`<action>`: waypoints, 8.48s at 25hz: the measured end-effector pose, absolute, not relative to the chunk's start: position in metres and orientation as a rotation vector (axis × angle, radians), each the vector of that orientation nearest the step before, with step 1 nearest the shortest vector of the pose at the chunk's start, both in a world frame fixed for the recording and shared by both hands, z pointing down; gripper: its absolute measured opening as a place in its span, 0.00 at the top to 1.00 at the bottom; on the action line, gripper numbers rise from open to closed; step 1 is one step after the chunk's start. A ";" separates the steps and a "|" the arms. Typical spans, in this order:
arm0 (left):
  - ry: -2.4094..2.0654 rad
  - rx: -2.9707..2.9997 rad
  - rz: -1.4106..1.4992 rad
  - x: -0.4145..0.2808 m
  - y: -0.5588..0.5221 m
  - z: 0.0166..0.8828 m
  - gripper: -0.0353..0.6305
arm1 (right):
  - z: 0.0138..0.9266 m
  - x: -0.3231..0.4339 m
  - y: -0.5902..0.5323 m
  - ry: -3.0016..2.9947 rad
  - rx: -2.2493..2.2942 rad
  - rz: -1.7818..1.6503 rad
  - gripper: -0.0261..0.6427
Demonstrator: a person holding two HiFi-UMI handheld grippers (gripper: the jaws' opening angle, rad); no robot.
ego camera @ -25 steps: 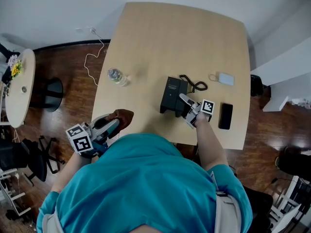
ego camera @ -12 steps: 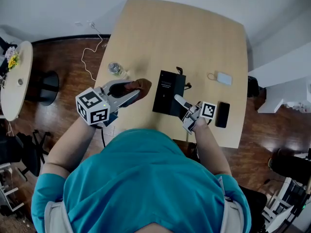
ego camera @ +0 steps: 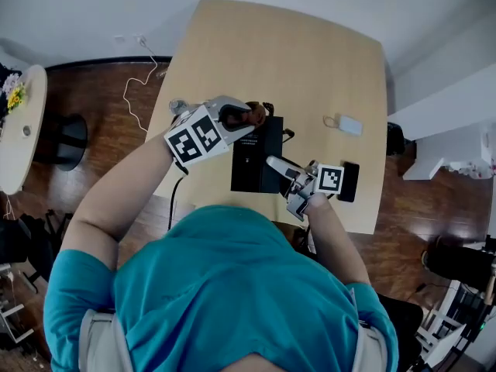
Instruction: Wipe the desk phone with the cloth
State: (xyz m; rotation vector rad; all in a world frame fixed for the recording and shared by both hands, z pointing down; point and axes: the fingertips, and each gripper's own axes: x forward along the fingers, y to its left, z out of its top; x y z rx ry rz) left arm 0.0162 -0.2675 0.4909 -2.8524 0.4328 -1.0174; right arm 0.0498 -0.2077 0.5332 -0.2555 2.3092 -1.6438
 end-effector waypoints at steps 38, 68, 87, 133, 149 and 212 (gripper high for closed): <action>0.105 -3.053 -1.088 0.044 -0.201 0.512 0.76 | 0.533 0.112 -0.283 2.287 -0.500 -1.487 0.68; 0.399 -3.414 -0.357 0.028 -0.237 0.418 0.76 | 0.428 0.147 -0.269 2.036 -0.156 -1.203 0.69; 0.537 -3.502 -0.419 0.016 -0.210 0.467 0.76 | 0.413 0.153 -0.283 2.004 -0.372 -1.103 0.69; 0.745 -3.336 -0.152 -0.028 -0.298 0.391 0.76 | 0.404 0.101 -0.216 2.229 0.025 -1.166 0.70; 0.441 -3.135 -0.440 0.015 -0.215 0.411 0.76 | 0.416 0.127 -0.248 2.099 -0.194 -1.142 0.70; 0.140 -3.651 -0.007 -0.028 -0.194 0.431 0.76 | 0.424 0.084 -0.211 2.178 0.040 -1.206 0.70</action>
